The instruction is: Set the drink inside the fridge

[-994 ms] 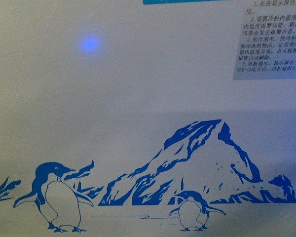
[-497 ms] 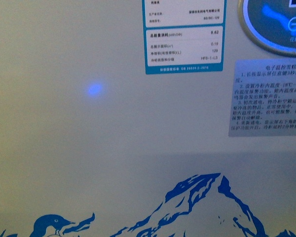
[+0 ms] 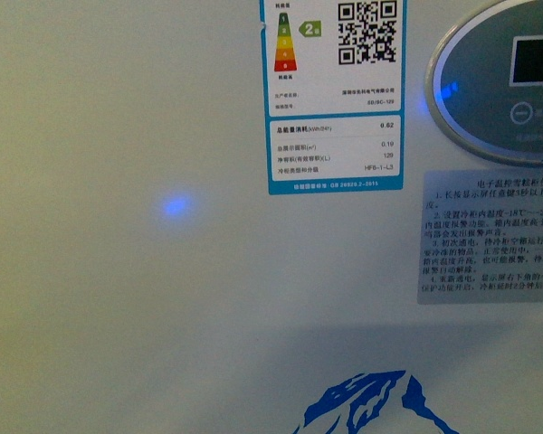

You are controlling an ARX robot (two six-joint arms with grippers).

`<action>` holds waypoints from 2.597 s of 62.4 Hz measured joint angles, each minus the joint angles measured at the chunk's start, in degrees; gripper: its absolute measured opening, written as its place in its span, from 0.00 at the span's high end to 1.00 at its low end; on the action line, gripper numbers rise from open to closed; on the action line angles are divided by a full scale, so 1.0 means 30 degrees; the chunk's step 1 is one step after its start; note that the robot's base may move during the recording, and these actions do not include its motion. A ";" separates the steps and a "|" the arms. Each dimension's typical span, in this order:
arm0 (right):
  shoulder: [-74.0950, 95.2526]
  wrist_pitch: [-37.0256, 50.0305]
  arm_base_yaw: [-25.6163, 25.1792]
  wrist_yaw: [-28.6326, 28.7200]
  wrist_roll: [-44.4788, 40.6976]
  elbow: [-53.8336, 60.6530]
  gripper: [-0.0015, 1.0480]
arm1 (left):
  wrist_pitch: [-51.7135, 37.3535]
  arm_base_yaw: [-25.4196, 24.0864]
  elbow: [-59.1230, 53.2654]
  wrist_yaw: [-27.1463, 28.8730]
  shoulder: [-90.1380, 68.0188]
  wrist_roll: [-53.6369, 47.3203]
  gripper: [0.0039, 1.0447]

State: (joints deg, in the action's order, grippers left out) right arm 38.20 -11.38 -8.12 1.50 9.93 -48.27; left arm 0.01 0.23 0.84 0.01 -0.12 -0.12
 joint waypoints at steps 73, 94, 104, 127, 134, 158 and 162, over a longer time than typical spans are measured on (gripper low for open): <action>-0.4634 0.3344 0.9253 -1.2050 -0.2098 0.5020 0.60 | 0.0000 0.0000 0.0000 0.0000 0.0000 0.0000 0.08; -0.4728 0.3366 0.9639 -1.2167 -0.2084 0.5399 0.60 | 0.0007 0.0000 0.0000 0.0000 0.0000 0.0000 0.08; -0.4736 0.3373 0.9639 -1.2138 -0.2091 0.5399 0.60 | 0.0007 0.0000 0.0000 0.0000 0.0000 0.0007 0.08; -0.4736 0.3373 0.9639 -1.2145 -0.2084 0.5399 0.60 | 0.0000 0.0000 0.0000 -0.0015 -0.0007 0.0000 0.08; -0.4736 0.3373 0.9639 -1.2152 -0.2076 0.5399 0.60 | 0.0000 0.0000 0.0000 0.0000 0.0000 0.0000 0.08; -0.4736 0.3395 0.9639 -1.2145 -0.2047 0.5384 0.60 | 0.0000 0.0000 0.0000 0.0000 -0.0007 0.0000 0.08; -0.4736 0.3395 0.9639 -1.2145 -0.2055 0.5384 0.60 | 0.0000 0.0000 0.0000 0.0000 -0.0007 0.0000 0.08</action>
State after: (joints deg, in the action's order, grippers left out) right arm 23.99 -1.19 20.80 -34.94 3.77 -32.12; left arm 0.01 0.23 0.84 0.01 -0.14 -0.12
